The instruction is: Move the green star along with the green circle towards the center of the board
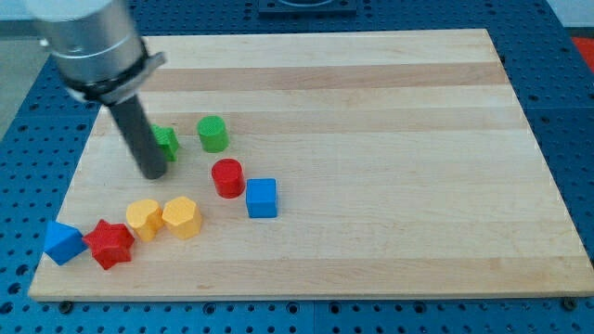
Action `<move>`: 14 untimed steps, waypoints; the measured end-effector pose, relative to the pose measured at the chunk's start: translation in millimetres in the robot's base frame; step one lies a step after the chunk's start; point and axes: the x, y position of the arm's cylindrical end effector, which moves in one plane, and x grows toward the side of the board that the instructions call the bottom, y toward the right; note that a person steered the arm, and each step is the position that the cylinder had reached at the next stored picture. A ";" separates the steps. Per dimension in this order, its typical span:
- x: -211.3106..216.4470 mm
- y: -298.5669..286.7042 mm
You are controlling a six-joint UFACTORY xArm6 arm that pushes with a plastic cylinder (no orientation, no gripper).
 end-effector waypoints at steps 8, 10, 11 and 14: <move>-49.7 16.5; -60.9 66.7; -60.4 27.0; -20.8 46.6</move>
